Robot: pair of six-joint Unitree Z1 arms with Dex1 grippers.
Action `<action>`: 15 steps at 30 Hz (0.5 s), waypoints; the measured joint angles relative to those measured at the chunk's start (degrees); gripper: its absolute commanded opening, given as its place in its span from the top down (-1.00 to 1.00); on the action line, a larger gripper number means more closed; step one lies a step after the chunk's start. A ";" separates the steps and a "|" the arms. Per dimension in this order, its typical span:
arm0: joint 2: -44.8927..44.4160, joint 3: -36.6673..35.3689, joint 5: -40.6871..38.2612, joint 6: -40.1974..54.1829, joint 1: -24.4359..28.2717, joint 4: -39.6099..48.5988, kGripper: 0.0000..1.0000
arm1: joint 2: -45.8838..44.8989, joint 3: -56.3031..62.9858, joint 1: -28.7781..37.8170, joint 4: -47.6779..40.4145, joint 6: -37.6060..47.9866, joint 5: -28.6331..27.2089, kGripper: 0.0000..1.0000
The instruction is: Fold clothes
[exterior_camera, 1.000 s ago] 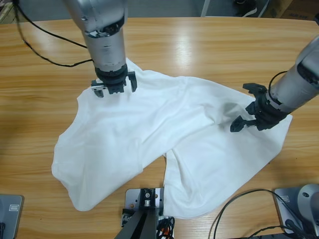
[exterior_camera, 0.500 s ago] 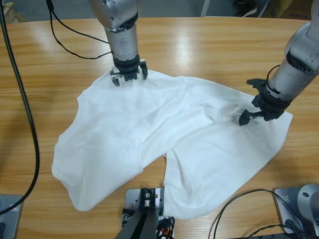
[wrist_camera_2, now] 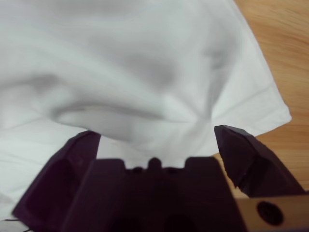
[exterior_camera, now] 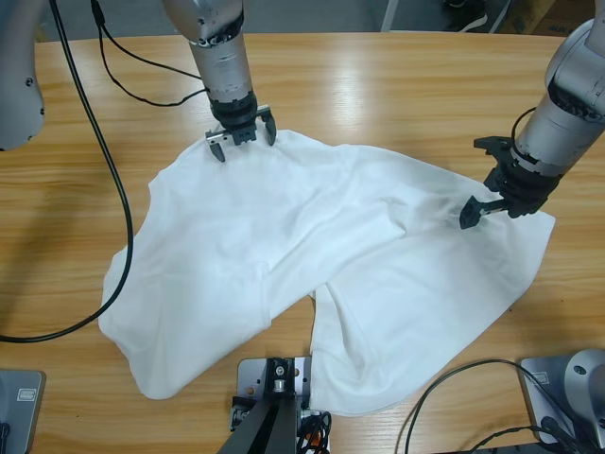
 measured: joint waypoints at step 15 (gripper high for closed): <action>1.89 -3.51 2.96 1.25 8.63 0.16 -0.92 | -2.64 0.53 0.00 2.79 -0.92 2.15 -0.96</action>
